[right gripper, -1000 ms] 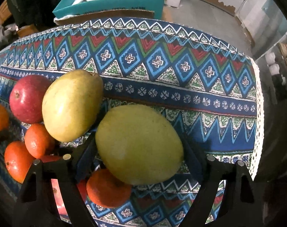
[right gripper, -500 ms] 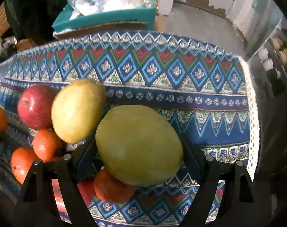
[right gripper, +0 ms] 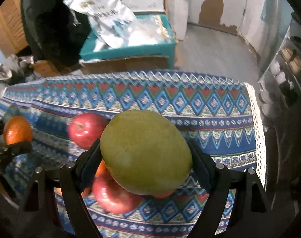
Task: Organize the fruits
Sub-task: 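Close the left tool on the orange while the right tool grasps the mango, then carry the orange with the left tool while the right tool carries the mango toward the glass plate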
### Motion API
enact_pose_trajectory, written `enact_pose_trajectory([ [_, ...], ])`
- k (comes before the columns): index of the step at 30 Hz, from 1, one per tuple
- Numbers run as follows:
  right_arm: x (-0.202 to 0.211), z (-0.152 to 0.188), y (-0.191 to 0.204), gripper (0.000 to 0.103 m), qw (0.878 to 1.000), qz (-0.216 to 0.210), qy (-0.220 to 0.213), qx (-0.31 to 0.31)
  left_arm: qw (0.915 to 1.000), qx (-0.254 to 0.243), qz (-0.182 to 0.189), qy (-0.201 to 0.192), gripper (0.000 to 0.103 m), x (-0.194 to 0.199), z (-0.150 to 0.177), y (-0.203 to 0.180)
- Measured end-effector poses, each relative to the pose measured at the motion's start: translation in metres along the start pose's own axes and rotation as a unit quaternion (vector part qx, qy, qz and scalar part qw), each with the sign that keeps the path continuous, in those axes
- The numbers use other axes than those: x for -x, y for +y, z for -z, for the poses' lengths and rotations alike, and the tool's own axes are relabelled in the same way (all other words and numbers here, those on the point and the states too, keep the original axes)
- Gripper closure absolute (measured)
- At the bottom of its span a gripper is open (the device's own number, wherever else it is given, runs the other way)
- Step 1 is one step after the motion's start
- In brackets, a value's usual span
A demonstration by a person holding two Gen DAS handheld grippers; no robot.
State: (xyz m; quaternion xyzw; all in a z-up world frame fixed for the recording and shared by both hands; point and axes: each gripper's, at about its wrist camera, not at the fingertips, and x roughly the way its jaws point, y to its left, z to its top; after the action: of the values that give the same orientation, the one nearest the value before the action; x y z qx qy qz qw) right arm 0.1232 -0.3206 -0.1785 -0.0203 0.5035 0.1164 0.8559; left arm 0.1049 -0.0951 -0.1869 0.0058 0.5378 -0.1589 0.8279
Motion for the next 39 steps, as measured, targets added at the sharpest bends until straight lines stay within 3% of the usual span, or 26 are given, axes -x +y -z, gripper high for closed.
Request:
enact_pose_trajectory([
  [18, 0.072, -0.023, 0.05, 0.02, 0.994, -0.051, -0.09, 0.027, 0.9974, 0.014, 0.001, -0.07, 0.038, 0.077, -0.003, 0.013],
  [39, 0.098, -0.049, 0.128, 0.02, 0.984, -0.107, -0.119, 0.082, 0.9921, 0.045, -0.018, -0.116, 0.038, 0.134, 0.015, 0.051],
])
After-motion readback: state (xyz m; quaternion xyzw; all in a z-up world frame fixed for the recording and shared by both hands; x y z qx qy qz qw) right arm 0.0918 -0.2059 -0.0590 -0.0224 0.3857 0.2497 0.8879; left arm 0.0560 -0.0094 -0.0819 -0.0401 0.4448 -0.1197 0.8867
